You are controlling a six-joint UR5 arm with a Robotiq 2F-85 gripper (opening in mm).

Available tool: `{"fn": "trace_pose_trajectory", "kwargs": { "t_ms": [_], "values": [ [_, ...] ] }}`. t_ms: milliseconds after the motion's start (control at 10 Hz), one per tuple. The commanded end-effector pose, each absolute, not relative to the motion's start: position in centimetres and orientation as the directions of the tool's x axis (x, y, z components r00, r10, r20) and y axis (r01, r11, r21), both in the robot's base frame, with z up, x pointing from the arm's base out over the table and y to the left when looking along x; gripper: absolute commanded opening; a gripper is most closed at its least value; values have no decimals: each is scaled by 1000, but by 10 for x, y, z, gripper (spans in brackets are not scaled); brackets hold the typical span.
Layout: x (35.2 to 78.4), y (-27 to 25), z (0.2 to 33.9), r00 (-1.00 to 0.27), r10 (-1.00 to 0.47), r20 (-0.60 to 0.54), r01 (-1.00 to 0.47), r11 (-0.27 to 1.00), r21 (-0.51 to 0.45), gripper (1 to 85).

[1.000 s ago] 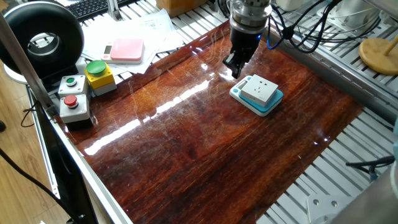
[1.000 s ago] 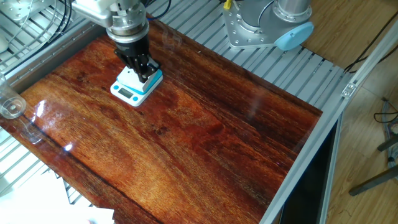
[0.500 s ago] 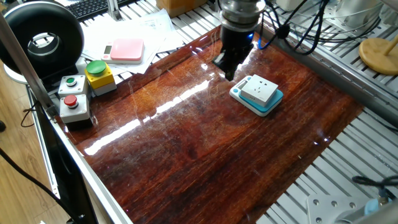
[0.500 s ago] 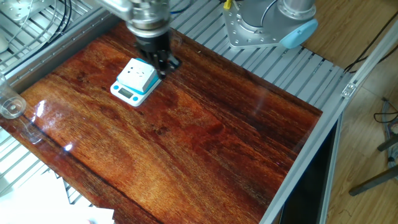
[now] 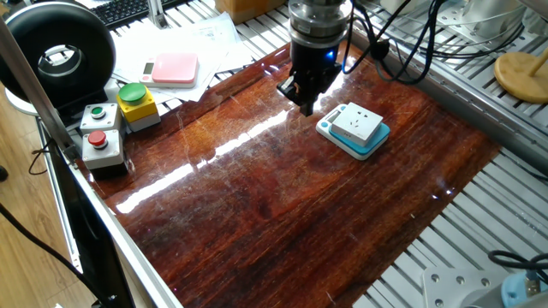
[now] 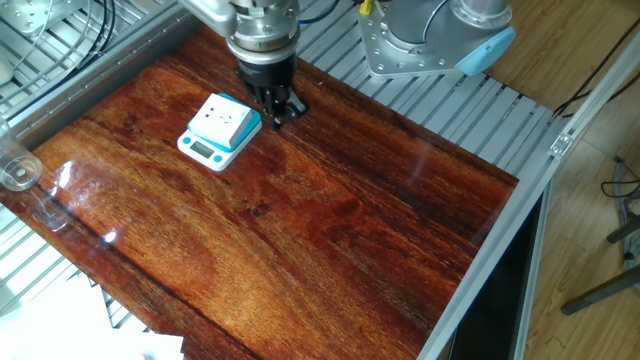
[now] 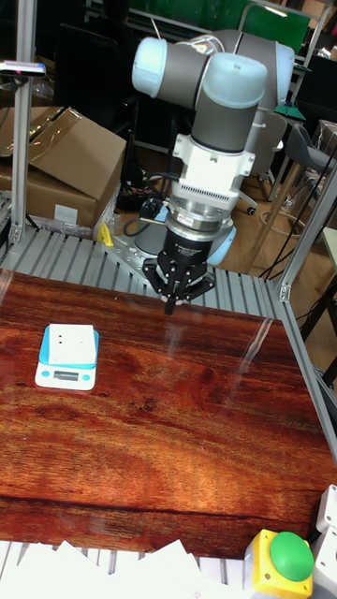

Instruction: Place the block on the scale

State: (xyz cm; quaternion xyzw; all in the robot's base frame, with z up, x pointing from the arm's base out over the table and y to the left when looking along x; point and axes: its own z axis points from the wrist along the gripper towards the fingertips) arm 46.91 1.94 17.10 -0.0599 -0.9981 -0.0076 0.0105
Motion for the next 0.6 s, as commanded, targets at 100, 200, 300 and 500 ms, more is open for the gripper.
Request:
{"fn": "trace_pose_trajectory", "kwargs": {
  "t_ms": [100,200,300,500],
  "values": [
    [463,23,173,-992,121,47,122,992,9,10],
    [461,21,172,-992,112,51,113,994,6,10],
    [461,19,171,-994,100,51,101,995,7,10],
    [459,17,170,-995,87,58,87,996,4,10]
  ]
}}
